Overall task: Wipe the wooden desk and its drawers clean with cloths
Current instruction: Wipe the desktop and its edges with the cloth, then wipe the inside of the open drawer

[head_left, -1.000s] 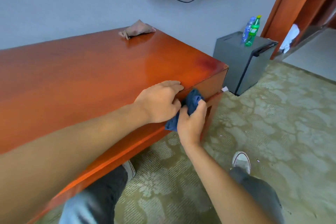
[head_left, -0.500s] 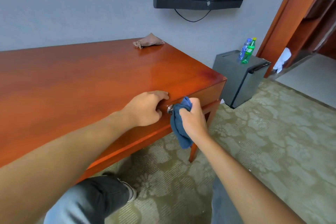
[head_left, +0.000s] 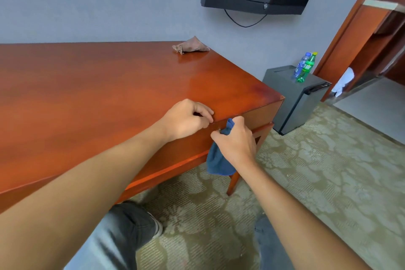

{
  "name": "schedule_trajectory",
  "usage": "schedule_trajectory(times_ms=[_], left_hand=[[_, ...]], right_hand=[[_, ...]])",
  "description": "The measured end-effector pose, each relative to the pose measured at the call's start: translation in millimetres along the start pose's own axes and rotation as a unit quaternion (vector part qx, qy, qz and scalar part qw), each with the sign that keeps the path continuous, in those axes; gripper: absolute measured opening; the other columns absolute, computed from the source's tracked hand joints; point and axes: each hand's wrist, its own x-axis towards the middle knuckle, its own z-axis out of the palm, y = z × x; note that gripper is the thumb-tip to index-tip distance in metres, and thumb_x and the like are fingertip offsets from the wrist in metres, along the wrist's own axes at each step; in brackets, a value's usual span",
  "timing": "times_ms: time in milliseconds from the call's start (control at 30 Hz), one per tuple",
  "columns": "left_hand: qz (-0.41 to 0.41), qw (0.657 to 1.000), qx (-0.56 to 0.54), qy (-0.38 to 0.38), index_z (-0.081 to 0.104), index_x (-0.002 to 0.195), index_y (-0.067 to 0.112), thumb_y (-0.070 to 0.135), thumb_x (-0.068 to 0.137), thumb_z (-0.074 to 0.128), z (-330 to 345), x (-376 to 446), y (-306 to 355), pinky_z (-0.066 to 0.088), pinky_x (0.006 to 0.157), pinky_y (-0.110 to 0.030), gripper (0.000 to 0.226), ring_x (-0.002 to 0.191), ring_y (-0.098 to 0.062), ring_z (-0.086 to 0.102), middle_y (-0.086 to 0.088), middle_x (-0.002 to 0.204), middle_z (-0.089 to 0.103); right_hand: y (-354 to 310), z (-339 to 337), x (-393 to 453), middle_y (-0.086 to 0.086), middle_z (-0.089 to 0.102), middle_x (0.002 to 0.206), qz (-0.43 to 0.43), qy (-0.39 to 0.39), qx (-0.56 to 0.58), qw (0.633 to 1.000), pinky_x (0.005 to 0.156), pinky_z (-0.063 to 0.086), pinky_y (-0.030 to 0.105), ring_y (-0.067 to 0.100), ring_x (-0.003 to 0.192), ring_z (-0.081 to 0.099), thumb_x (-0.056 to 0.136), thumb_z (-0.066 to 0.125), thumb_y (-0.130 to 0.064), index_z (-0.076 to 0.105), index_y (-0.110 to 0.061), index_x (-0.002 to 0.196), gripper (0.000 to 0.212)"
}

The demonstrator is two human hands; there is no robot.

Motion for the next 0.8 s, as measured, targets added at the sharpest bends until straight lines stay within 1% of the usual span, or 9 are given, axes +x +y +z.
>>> schedule_trajectory(times_ms=[67, 133, 200, 267, 400, 500, 667, 733, 800], left_hand=[[0.004, 1.0, -0.001, 0.004, 0.083, 0.09, 0.023, 0.004, 0.089, 0.067, -0.4, -0.8, -0.9, 0.044, 0.101, -0.024, 0.025, 0.118, -0.003, 0.06, 0.018, 0.122, 0.069], [0.003, 1.0, 0.002, 0.009, 0.083, 0.088, 0.023, 0.004, 0.088, 0.067, 0.1, -1.1, -1.8, 0.046, 0.106, -0.03, 0.025, 0.117, -0.005, 0.06, 0.017, 0.12, 0.07], [0.002, 1.0, 0.0, 0.016, 0.083, 0.086, 0.024, 0.006, 0.087, 0.066, -0.4, -1.1, -1.2, 0.047, 0.108, -0.035, 0.025, 0.116, -0.006, 0.061, 0.017, 0.118, 0.071], [0.003, 1.0, 0.017, 0.024, 0.083, 0.091, 0.025, 0.01, 0.086, 0.066, -0.1, 0.3, -0.8, 0.045, 0.111, -0.038, 0.023, 0.12, -0.009, 0.06, 0.016, 0.124, 0.07], [0.0, 0.993, 0.116, 0.023, 0.075, 0.122, 0.029, 0.015, 0.088, 0.067, -1.3, 0.4, -1.7, 0.031, 0.122, -0.039, 0.038, 0.143, -0.015, 0.044, 0.01, 0.153, 0.052], [-0.008, 0.99, 0.136, 0.024, 0.073, 0.125, 0.031, 0.017, 0.093, 0.061, -2.8, -0.9, -3.4, 0.031, 0.123, -0.037, 0.037, 0.145, -0.017, 0.044, 0.012, 0.153, 0.053], [-0.02, 0.988, 0.15, 0.034, 0.073, 0.121, 0.037, 0.022, 0.095, 0.057, -2.3, 0.6, -3.3, 0.034, 0.121, -0.035, 0.034, 0.143, -0.017, 0.046, 0.017, 0.151, 0.054], [-0.014, 0.983, 0.182, 0.016, 0.068, 0.129, 0.04, 0.029, 0.098, 0.057, -1.6, 1.0, -2.6, 0.03, 0.124, -0.038, 0.035, 0.146, -0.018, 0.043, 0.016, 0.156, 0.049], [0.01, 0.963, 0.268, -0.034, 0.054, 0.145, 0.043, 0.042, 0.101, 0.052, 3.0, 0.4, -1.8, 0.017, 0.129, -0.045, 0.044, 0.153, -0.02, 0.031, 0.012, 0.164, 0.037]], right_hand=[[-0.4, 6.6, 4.1, 0.001, 0.064, 0.089, 0.097, -0.018, 0.097, 0.99, 0.058, 0.043, 0.031, 0.022, 0.073, 0.063, 0.076, 0.068, -0.044, 0.052, -0.015, 0.099, 0.04], [3.9, 13.3, 9.4, 0.007, 0.069, 0.087, 0.178, -0.053, 0.229, 0.955, 0.058, 0.048, 0.031, 0.026, 0.07, 0.065, 0.075, 0.069, -0.037, 0.061, -0.01, 0.089, 0.031], [8.6, 13.5, 13.4, 0.008, 0.064, 0.078, 0.197, -0.102, 0.276, 0.935, 0.06, 0.046, 0.032, 0.026, 0.068, 0.061, 0.08, 0.071, -0.025, 0.059, -0.011, 0.069, 0.022], [11.9, 10.6, 19.3, 0.008, 0.06, 0.075, 0.201, -0.136, 0.258, 0.935, 0.063, 0.043, 0.034, 0.026, 0.071, 0.057, 0.079, 0.07, -0.017, 0.055, -0.012, 0.063, 0.022], [13.3, 12.5, 21.8, 0.008, 0.058, 0.07, 0.195, -0.157, 0.247, 0.936, 0.065, 0.039, 0.035, 0.024, 0.07, 0.052, 0.071, 0.066, -0.012, 0.065, -0.011, 0.062, 0.009], [18.1, 18.6, 18.9, 0.003, 0.058, 0.065, 0.152, -0.145, 0.229, 0.95, 0.061, 0.036, 0.036, 0.023, 0.065, 0.047, 0.063, 0.056, -0.023, 0.069, -0.017, 0.061, 0.015], [32.6, -5.3, -8.3, -0.001, 0.05, 0.057, 0.129, -0.142, 0.194, 0.962, 0.06, 0.031, 0.035, 0.022, 0.06, 0.039, 0.062, 0.053, -0.023, 0.068, -0.016, 0.063, 0.018], [47.3, -21.5, -28.2, 0.001, 0.046, 0.058, 0.127, -0.146, 0.183, 0.964, 0.062, 0.028, 0.036, 0.02, 0.062, 0.037, 0.058, 0.051, -0.023, 0.065, -0.011, 0.064, 0.02], [62.4, -40.8, -47.7, 0.002, 0.046, 0.061, 0.122, -0.168, 0.169, 0.964, 0.064, 0.028, 0.035, 0.019, 0.062, 0.038, 0.059, 0.051, -0.024, 0.065, -0.011, 0.067, 0.021]])
